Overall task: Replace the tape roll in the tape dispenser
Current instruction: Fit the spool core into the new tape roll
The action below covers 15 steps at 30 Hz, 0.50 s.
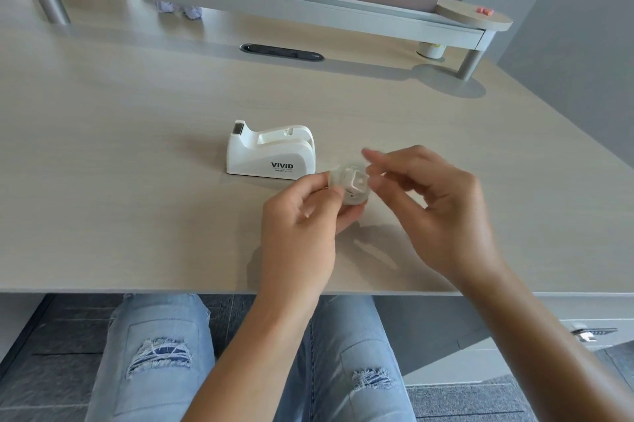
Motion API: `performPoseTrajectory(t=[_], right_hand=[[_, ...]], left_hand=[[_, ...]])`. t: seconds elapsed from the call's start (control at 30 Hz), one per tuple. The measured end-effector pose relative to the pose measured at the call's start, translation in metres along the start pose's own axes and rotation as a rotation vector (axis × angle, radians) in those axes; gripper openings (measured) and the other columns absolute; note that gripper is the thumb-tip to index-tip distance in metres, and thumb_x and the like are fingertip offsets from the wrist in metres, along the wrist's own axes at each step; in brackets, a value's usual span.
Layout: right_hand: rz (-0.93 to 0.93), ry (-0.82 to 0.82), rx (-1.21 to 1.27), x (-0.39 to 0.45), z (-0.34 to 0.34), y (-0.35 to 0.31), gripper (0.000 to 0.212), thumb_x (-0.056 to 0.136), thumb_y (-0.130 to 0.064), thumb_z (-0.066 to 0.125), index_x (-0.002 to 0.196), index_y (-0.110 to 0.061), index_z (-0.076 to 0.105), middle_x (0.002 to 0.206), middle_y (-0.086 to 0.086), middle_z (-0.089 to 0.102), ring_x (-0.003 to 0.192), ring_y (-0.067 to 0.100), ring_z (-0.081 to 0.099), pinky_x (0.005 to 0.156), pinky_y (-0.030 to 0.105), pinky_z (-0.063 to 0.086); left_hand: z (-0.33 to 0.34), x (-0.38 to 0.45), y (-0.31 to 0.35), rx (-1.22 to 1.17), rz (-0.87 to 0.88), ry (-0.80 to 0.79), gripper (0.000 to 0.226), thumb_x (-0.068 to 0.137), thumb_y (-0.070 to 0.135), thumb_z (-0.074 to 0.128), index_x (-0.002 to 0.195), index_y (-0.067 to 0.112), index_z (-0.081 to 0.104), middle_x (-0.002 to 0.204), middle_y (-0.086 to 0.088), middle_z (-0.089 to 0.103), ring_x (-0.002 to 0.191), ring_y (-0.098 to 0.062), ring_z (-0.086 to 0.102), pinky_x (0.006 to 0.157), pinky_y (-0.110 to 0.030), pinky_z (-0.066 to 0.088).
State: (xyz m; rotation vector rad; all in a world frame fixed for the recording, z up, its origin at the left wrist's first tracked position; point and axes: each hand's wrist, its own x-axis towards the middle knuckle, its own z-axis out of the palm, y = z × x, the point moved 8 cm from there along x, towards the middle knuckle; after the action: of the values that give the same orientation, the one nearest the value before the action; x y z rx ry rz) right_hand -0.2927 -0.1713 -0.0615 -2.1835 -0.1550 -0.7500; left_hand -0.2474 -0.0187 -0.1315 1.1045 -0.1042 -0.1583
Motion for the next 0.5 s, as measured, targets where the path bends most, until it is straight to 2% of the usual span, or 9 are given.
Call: performPoseTrajectory(t=[0.07,0.13,0.17,0.23,0.33,0.37,0.43,0.5], right_hand=[[0.221,0.055,0.115,-0.004,-0.005,0.014,0.024,0.092,-0.017,0.079,0.116,-0.021,0.08,0.095,0.005,0.075,0.073,0.013,0.066,0.067,0.024,0.053],[0.403,0.011,0.231,-0.008,0.0,0.022,0.023,0.089,-0.026,0.081,0.112,-0.023,0.081,0.093,0.012,0.076,0.065,0.015,0.064,0.056,0.021,0.051],[0.46,-0.022,0.291,-0.009,0.004,0.024,0.021,0.088,-0.028,0.081,0.109,-0.023,0.082,0.096,0.015,0.077,0.065,0.02,0.067,0.055,0.021,0.052],[0.491,-0.052,0.359,-0.009,0.008,0.023,0.016,0.088,-0.026,0.081,0.103,-0.02,0.083,0.099,0.019,0.079,0.072,0.022,0.07,0.062,0.024,0.055],[0.461,-0.083,0.393,-0.005,0.009,0.02,0.016,0.087,-0.022,0.082,0.101,-0.013,0.081,0.101,0.018,0.08,0.092,0.034,0.075,0.081,0.044,0.058],[0.45,-0.091,0.406,-0.004,0.009,0.019,0.017,0.088,-0.017,0.082,0.103,-0.009,0.08,0.101,0.014,0.082,0.097,0.033,0.076,0.086,0.043,0.059],[0.431,-0.107,0.465,-0.002,0.008,0.016,0.02,0.087,-0.009,0.079,0.105,-0.002,0.076,0.097,0.006,0.083,0.09,0.019,0.079,0.083,0.026,0.058],[0.422,-0.125,0.519,-0.001,0.007,0.012,0.029,0.081,-0.012,0.08,0.106,0.0,0.073,0.094,0.005,0.083,0.086,0.014,0.078,0.082,0.021,0.058]], left_hand=[[0.0,0.0,0.001,-0.013,0.012,0.012,0.02,0.101,-0.002,0.059,0.105,0.001,0.078,0.104,-0.018,0.083,0.102,-0.031,0.081,0.095,-0.04,0.063],[0.001,0.0,0.002,-0.022,0.014,0.001,0.02,0.1,-0.001,0.06,0.103,0.004,0.079,0.107,-0.018,0.082,0.104,-0.032,0.08,0.095,-0.04,0.063],[0.002,0.0,0.003,-0.028,0.014,-0.007,0.02,0.1,-0.001,0.061,0.101,0.006,0.08,0.109,-0.019,0.081,0.104,-0.032,0.08,0.095,-0.041,0.063],[0.003,-0.001,0.004,-0.045,0.006,-0.03,0.013,0.096,0.005,0.067,0.099,0.007,0.08,0.108,-0.02,0.08,0.101,-0.031,0.081,0.094,-0.042,0.063],[0.003,-0.003,0.005,-0.002,0.012,-0.051,0.012,0.093,0.011,0.076,0.103,0.005,0.079,0.097,-0.011,0.084,0.091,-0.023,0.082,0.094,-0.042,0.063],[0.002,-0.004,0.005,0.013,0.019,-0.046,0.012,0.094,0.009,0.075,0.104,0.005,0.079,0.095,-0.009,0.085,0.09,-0.021,0.082,0.094,-0.041,0.064],[0.001,-0.004,0.006,0.018,0.035,-0.039,0.011,0.094,0.008,0.074,0.103,0.004,0.08,0.093,-0.006,0.084,0.086,-0.017,0.08,0.09,-0.038,0.065],[0.0,-0.004,0.007,0.012,0.033,-0.043,0.009,0.092,0.008,0.075,0.1,0.006,0.081,0.09,-0.006,0.083,0.082,-0.015,0.077,0.087,-0.036,0.064]])
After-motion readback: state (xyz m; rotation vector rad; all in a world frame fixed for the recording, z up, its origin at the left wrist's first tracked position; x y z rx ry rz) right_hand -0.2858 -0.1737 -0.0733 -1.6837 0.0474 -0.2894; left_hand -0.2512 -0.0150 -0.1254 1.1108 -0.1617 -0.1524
